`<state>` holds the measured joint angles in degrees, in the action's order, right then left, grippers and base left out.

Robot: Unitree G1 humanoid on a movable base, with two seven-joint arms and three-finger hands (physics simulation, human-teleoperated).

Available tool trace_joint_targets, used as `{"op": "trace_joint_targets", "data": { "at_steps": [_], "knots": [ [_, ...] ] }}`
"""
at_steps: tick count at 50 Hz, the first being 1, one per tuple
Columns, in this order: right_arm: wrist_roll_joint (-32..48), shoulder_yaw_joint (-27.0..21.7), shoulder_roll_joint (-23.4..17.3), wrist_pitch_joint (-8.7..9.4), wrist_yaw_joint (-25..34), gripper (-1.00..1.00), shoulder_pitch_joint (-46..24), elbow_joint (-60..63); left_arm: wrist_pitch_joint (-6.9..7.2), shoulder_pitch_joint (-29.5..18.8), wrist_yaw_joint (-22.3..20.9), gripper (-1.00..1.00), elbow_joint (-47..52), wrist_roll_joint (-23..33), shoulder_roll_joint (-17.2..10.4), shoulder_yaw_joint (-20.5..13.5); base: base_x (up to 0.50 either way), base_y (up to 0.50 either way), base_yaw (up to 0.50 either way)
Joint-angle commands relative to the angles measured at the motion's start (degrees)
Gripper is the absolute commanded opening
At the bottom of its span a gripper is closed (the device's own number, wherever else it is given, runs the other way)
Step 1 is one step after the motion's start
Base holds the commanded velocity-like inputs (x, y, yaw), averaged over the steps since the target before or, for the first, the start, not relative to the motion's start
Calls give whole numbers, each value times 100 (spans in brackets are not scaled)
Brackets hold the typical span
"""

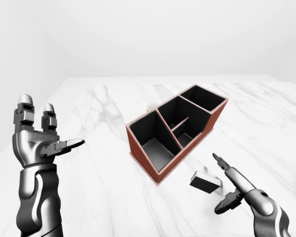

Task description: Pick up the book and place it in the left compartment of the caddy.

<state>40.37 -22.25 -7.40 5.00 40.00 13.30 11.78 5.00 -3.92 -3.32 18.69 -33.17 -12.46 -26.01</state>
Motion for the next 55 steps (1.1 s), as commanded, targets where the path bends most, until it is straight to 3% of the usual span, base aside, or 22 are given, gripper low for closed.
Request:
{"op": "trace_joint_targets", "data": {
  "at_steps": [1, 55],
  "knots": [
    [10, 107, -105, 0, 0, 100, -128, -285, 0, -6, -1, 100, -11, -3, -3, -6, 0, 0, 0],
    [-320, 634, -365, 0, -353, 100, -529, -1322, 0, -16, -2, 100, -32, -8, -16, -14, 0, 0, 0]
  ]
}}
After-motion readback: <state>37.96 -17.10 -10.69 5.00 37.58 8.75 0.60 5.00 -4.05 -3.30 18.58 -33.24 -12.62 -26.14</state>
